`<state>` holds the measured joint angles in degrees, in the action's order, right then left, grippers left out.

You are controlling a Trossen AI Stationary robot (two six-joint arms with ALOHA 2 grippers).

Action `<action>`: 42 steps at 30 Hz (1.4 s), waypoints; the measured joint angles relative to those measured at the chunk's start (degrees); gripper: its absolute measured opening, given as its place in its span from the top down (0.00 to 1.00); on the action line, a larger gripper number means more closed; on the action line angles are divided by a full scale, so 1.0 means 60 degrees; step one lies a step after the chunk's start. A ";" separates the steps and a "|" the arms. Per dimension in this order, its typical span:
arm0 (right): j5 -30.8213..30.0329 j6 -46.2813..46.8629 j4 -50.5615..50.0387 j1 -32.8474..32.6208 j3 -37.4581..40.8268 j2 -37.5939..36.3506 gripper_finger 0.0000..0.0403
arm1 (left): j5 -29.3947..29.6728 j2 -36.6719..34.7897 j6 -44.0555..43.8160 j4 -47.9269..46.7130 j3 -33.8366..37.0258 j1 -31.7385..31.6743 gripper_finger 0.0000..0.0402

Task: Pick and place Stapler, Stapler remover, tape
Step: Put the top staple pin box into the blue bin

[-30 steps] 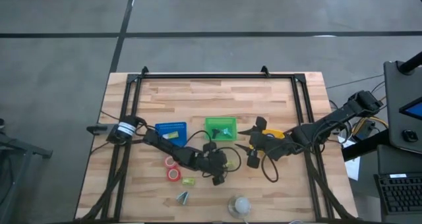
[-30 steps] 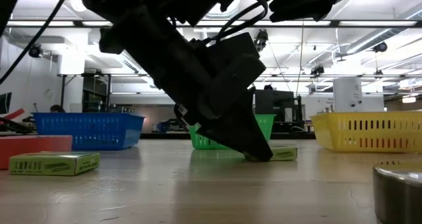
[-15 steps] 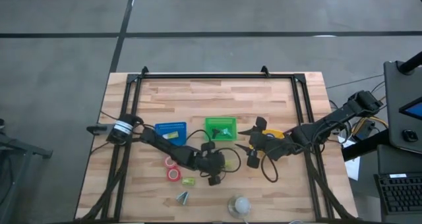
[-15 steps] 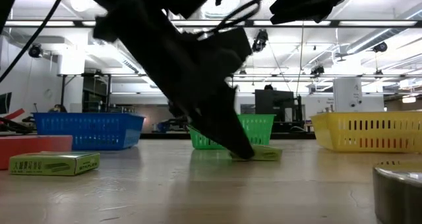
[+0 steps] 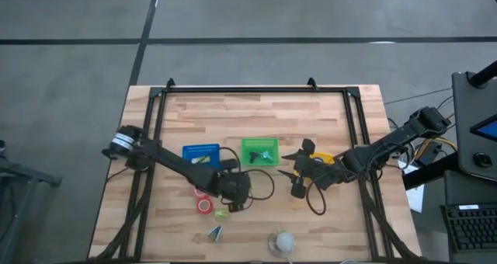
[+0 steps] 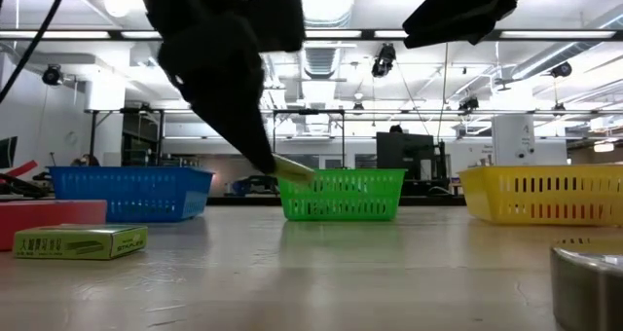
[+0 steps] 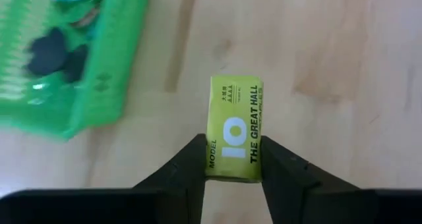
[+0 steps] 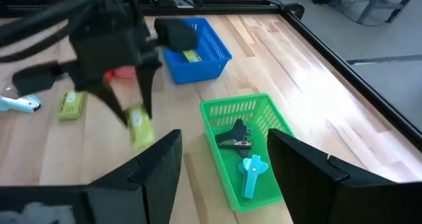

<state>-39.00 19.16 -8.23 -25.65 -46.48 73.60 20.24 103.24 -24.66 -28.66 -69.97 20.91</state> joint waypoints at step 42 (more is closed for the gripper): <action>0.0022 0.0059 0.0547 -0.0109 0.0055 0.0000 0.46 | 0.2646 -0.6029 -0.2946 -0.2620 0.4908 0.0013 0.70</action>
<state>-38.87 19.51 -4.95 -26.30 -46.15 73.60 36.12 67.06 -42.33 -44.38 -40.53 20.99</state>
